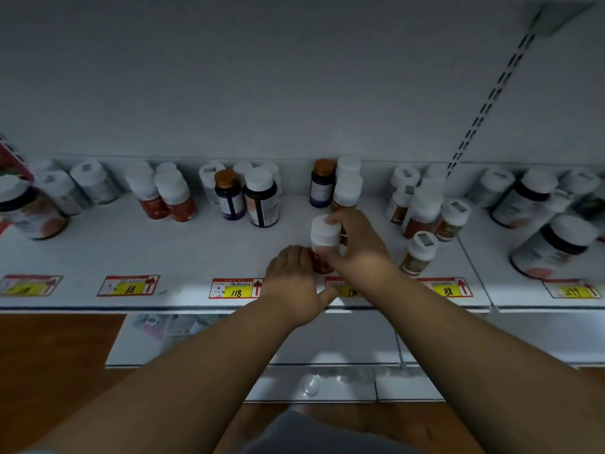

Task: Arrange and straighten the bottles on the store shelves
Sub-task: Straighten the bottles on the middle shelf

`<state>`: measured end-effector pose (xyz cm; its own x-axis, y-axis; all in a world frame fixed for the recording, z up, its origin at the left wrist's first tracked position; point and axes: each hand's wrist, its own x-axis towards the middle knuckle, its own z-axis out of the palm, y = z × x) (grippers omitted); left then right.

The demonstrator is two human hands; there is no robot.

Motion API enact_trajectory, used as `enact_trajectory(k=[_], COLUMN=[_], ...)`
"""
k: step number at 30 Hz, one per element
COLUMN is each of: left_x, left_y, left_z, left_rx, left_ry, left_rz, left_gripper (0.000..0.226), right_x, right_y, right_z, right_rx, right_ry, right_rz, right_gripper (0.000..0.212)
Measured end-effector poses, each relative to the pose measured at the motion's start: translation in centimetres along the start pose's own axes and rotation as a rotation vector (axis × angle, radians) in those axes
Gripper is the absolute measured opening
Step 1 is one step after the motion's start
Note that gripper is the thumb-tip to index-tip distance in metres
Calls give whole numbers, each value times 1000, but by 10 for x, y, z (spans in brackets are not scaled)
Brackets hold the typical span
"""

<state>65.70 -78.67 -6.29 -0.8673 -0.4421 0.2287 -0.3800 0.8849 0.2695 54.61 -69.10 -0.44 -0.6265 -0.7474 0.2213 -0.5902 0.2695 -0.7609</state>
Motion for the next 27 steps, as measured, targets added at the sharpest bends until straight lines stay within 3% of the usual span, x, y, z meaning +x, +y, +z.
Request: enact_trajectory(k=[8, 11, 14, 20, 27], left_x=[-12, -23, -31, -28, -14], left_y=[6, 20, 48, 162, 355], left_z=[-18, -44, -66, -57, -4], left_rx=[-39, -67, -117, -227, -365], left_ry=[-16, 112, 242, 224, 149], left_rz=[-82, -100, -3, 226, 361], left_gripper=[70, 66, 48, 46, 46], right_x=[-11, -22, -39, -101, -208], right_y=[-13, -21, -29, -8, 71], right_z=[-10, -29, -63, -167, -325], right_rx=[-83, -152, -186, -194, -317], right_ry=[4, 79, 135, 324, 451], right_rz=[-68, -153, -145, -145, -16], right_gripper=[56, 54, 53, 50, 45])
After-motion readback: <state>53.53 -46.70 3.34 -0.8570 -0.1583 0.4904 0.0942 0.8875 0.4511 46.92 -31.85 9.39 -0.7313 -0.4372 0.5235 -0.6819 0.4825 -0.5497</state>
